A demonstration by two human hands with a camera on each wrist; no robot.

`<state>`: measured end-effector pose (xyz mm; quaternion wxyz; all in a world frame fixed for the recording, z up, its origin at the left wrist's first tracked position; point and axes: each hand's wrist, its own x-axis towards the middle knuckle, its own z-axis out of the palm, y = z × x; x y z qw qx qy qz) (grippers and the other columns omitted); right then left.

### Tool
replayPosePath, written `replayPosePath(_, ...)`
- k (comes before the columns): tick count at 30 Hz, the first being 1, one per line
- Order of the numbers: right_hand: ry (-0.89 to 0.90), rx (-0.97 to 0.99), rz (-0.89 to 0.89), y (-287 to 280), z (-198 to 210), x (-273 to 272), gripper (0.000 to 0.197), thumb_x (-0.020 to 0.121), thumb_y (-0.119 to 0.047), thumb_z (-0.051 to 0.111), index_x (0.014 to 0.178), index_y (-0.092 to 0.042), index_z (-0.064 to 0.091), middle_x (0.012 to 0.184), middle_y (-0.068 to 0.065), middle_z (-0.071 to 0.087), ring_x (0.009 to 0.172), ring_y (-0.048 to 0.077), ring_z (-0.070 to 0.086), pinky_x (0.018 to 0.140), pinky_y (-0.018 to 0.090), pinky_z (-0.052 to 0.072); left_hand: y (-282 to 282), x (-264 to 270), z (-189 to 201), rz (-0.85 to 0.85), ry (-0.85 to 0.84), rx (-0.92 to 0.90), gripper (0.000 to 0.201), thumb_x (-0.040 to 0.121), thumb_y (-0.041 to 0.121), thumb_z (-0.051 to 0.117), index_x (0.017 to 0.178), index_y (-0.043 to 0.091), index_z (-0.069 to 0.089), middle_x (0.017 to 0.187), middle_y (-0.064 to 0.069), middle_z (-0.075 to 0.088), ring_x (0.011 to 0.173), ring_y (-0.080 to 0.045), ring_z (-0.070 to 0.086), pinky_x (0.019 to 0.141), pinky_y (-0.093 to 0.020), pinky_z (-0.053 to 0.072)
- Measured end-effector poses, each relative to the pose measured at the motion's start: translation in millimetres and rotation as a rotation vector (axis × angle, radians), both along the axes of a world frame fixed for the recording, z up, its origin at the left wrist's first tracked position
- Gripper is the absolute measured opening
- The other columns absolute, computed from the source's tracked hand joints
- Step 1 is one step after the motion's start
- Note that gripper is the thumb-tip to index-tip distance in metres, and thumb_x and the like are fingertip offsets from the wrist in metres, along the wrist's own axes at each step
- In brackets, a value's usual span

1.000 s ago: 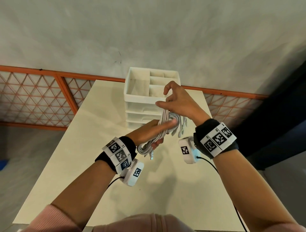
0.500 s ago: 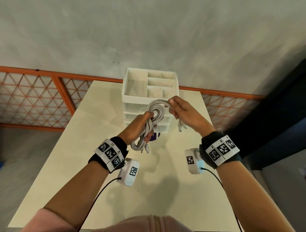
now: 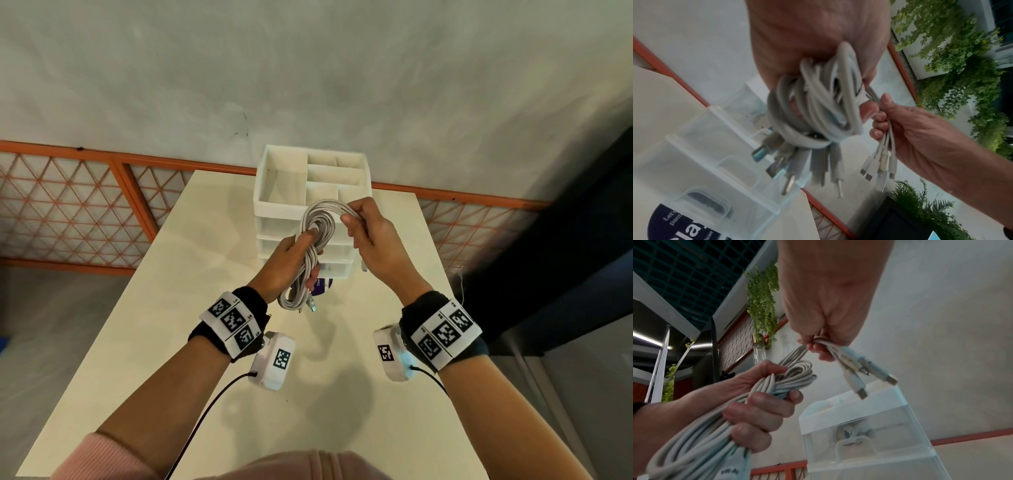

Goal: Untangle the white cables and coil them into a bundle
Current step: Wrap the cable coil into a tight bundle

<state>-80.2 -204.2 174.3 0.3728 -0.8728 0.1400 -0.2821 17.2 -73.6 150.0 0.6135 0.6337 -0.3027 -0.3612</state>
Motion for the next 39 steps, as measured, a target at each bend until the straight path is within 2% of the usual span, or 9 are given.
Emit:
replayPosePath(9, -0.031, 0.098, -0.118, 13, -16, 4, 0.020, 0.096, -0.021, 0.051, 0.092, -0.002, 0.054, 0.071, 0.010, 0.066, 0.056, 0.013, 0.058, 0.056, 0.012, 0.046, -8, -8, 3, 0.029, 0.009, -0.097, 0.040, 0.100, 0.035, 0.038, 0.079, 0.003, 0.051, 0.052, -0.010, 0.053, 0.039, -0.020, 0.048, 0.045, -0.023, 0.045)
replayPosePath(14, 0.144, 0.313, 0.016, 7, -6, 4, 0.016, 0.092, -0.009, 0.057, 0.101, 0.004, 0.057, 0.087, 0.023, 0.070, 0.077, 0.026, 0.070, 0.071, 0.028, 0.060, -10, -6, -4, 0.009, 0.009, -0.154, 0.036, 0.100, 0.030, 0.041, 0.090, -0.001, 0.056, 0.062, -0.016, 0.053, 0.045, -0.023, 0.053, 0.048, -0.029, 0.050)
replayPosePath(19, 0.132, 0.385, 0.023, 9, 6, 6, 0.017, 0.086, 0.002, 0.061, 0.101, 0.005, 0.053, 0.085, 0.023, 0.068, 0.073, 0.024, 0.068, 0.071, 0.027, 0.060, -13, -4, -5, 0.027, -0.081, -0.181, 0.027, 0.101, 0.027, 0.041, 0.104, 0.008, 0.058, 0.085, -0.004, 0.063, 0.081, -0.011, 0.062, 0.075, -0.023, 0.051)
replayPosePath(21, 0.132, 0.388, 0.009, 11, 8, 9, 0.015, 0.086, 0.004, 0.060, 0.098, 0.003, 0.052, 0.087, 0.025, 0.068, 0.076, 0.028, 0.068, 0.073, 0.029, 0.061, -15, -2, -7, 0.014, -0.087, -0.194, 0.033, 0.100, 0.030, 0.041, 0.107, 0.002, 0.057, 0.094, -0.018, 0.063, 0.092, -0.014, 0.061, 0.085, -0.029, 0.050)
replayPosePath(23, 0.119, 0.399, 0.012, 14, 7, 10, 0.014, 0.086, 0.006, 0.059, 0.097, 0.000, 0.051, 0.089, 0.025, 0.067, 0.078, 0.030, 0.069, 0.073, 0.029, 0.061, -16, 1, -8, 0.018, -0.071, -0.179, 0.038, 0.099, 0.035, 0.043, 0.109, 0.001, 0.057, 0.103, -0.030, 0.059, 0.095, -0.018, 0.061, 0.088, -0.035, 0.050)
replayPosePath(26, 0.107, 0.397, -0.010, 16, 2, 12, 0.014, 0.086, 0.006, 0.058, 0.095, 0.000, 0.049, 0.092, 0.029, 0.067, 0.084, 0.037, 0.069, 0.076, 0.038, 0.060, -15, 3, -8, 0.002, -0.037, -0.163, 0.035, 0.098, 0.035, 0.042, 0.114, 0.008, 0.057, 0.102, -0.016, 0.064, 0.098, -0.017, 0.062, 0.093, -0.037, 0.049)
replayPosePath(32, 0.202, 0.420, 0.013, 14, -1, 18, 0.013, 0.091, 0.000, 0.052, 0.101, -0.006, 0.047, 0.093, 0.034, 0.066, 0.089, 0.044, 0.066, 0.085, 0.054, 0.055, -11, 9, -8, -0.071, -0.070, -0.118, 0.034, 0.103, 0.027, 0.032, 0.122, 0.007, 0.051, 0.113, -0.018, 0.063, 0.103, -0.017, 0.061, 0.091, -0.028, 0.050)
replayPosePath(36, 0.283, 0.277, 0.016, 8, 2, 18, 0.007, 0.096, -0.011, 0.048, 0.100, -0.007, 0.049, 0.102, 0.022, 0.069, 0.097, 0.032, 0.067, 0.087, 0.037, 0.052, -10, 11, -16, -0.058, -0.044, -0.140, 0.028, 0.102, 0.032, 0.034, 0.122, 0.025, 0.052, 0.113, -0.002, 0.065, 0.108, -0.009, 0.061, 0.093, -0.029, 0.049)
replayPosePath(39, 0.325, 0.359, 0.043, 7, 5, 14, 0.040, 0.093, -0.040, 0.051, 0.118, -0.009, 0.052, 0.116, 0.007, 0.065, 0.107, 0.017, 0.062, 0.089, 0.026, 0.049, -9, 8, -16, -0.021, 0.076, -0.209, 0.031, 0.102, 0.029, 0.033, 0.124, 0.019, 0.053, 0.108, 0.004, 0.067, 0.105, -0.008, 0.063, 0.090, -0.028, 0.050)
